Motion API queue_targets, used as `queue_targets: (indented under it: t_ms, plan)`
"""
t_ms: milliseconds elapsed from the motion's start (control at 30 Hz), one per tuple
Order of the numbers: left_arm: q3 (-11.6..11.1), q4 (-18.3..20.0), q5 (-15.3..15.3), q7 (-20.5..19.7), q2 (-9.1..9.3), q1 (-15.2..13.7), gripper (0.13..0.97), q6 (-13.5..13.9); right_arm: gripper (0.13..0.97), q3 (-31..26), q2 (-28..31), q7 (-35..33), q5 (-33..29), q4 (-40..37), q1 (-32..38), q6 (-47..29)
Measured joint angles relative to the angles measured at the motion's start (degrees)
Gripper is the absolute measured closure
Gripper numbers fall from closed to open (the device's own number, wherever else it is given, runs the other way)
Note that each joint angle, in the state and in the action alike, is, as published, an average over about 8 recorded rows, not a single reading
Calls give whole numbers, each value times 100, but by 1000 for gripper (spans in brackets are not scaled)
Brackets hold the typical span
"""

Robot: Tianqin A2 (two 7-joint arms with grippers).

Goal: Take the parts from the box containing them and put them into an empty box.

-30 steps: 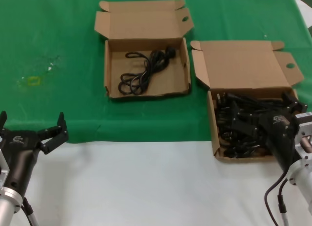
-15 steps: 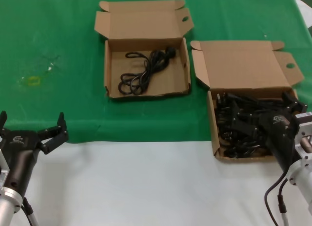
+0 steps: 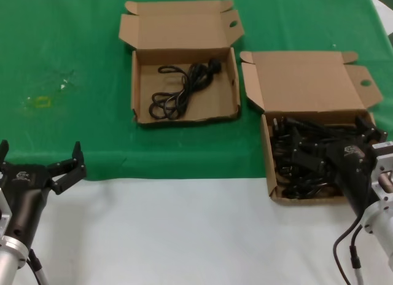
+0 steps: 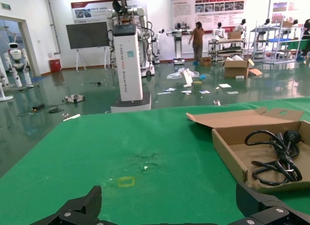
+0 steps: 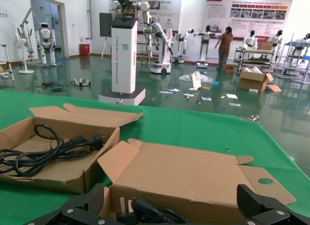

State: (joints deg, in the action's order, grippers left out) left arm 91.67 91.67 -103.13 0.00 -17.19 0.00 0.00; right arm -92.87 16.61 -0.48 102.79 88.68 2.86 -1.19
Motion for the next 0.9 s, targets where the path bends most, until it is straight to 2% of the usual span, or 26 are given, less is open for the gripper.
queue_targets:
  t_ms: [900]
  plan:
    - [0, 0, 0, 0, 0, 0, 132, 0, 129, 0, 0, 0, 0, 0, 0, 0]
